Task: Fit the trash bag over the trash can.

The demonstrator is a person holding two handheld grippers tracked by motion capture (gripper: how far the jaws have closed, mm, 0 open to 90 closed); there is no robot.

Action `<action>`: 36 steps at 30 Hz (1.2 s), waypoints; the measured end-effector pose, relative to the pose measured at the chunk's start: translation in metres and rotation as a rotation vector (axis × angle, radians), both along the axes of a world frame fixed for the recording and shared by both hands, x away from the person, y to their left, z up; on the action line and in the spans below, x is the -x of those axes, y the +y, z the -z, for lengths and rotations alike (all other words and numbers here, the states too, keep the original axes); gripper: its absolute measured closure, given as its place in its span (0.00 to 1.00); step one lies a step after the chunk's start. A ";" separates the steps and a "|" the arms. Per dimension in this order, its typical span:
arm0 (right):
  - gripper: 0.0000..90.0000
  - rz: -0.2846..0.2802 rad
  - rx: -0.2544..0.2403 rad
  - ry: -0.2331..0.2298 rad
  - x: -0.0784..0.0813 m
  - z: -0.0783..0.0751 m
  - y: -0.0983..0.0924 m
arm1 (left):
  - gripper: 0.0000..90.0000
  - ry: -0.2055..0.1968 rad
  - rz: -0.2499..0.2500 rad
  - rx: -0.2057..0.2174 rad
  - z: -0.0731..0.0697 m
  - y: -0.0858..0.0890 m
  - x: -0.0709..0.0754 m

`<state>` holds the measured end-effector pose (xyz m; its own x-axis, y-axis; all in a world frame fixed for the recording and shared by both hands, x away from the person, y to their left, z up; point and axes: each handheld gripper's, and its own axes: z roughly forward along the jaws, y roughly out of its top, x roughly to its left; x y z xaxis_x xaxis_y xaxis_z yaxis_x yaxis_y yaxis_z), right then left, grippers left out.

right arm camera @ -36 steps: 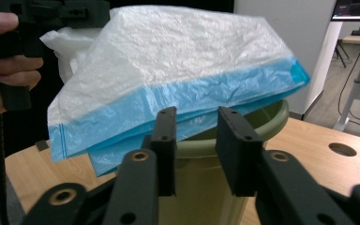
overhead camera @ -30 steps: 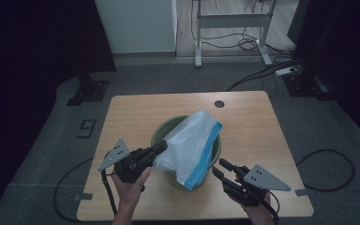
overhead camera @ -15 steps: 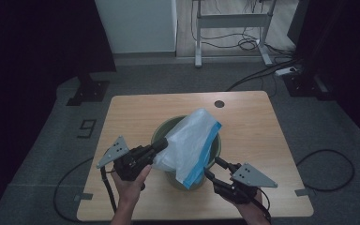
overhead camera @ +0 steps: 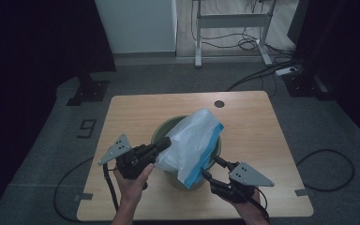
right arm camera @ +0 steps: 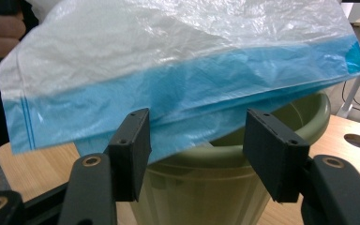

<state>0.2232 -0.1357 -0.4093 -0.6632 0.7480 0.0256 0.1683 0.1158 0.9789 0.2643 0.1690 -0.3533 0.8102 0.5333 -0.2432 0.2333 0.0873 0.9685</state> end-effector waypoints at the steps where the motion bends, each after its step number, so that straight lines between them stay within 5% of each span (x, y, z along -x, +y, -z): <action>1: 0.45 0.001 -0.003 0.002 0.000 -0.001 0.000 | 1.00 0.001 0.000 0.001 0.000 0.000 0.000; 12: 0.46 0.046 0.004 0.009 -0.007 0.000 -0.003 | 1.00 0.015 -0.005 0.038 0.004 0.010 -0.001; 25: 0.43 0.036 0.006 -0.008 -0.009 -0.001 0.003 | 1.00 0.035 0.031 0.121 0.003 0.016 -0.003; 36: 0.44 0.054 -0.016 -0.033 -0.006 -0.010 0.005 | 1.00 0.035 0.025 0.115 0.005 0.019 -0.003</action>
<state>0.2292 -0.1303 -0.3996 -0.6224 0.7825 0.0168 0.1415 0.0913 0.9857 0.2669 0.1878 -0.3581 0.8127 0.4800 -0.3302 0.2708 0.1907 0.9436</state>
